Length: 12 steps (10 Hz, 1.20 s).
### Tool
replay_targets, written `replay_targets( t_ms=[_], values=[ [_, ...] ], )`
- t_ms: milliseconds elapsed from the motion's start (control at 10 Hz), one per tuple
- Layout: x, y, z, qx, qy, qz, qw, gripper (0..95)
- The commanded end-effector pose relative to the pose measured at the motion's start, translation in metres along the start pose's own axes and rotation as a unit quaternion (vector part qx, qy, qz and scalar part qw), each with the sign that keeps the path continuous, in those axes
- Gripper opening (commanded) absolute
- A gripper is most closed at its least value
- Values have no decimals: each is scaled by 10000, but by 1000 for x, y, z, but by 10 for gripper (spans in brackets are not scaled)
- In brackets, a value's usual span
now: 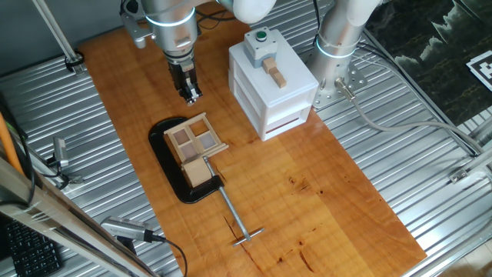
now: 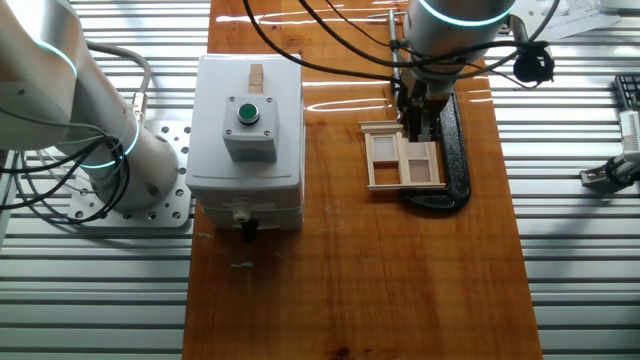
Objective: Close a sliding window
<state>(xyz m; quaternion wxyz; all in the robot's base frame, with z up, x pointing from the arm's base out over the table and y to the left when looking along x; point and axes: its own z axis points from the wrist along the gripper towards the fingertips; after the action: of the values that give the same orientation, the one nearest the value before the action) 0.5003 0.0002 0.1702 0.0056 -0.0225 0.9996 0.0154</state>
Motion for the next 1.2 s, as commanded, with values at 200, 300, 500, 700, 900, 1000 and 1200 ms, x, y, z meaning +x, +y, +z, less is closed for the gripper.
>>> replay_targets(
  t_ms=[200,300,500,700,900,1000,1200],
  values=[
    [0,0,0,53,-8,89,9999,0],
    [0,0,-1,31,-67,119,9999,0],
    [0,0,0,17,-46,124,9999,0],
    [0,0,0,45,3,116,9999,0],
    [-2,2,5,102,9,147,9998,0],
    [-2,10,8,153,5,190,9997,0],
    [1,26,14,220,-3,247,9995,0]
  ],
)
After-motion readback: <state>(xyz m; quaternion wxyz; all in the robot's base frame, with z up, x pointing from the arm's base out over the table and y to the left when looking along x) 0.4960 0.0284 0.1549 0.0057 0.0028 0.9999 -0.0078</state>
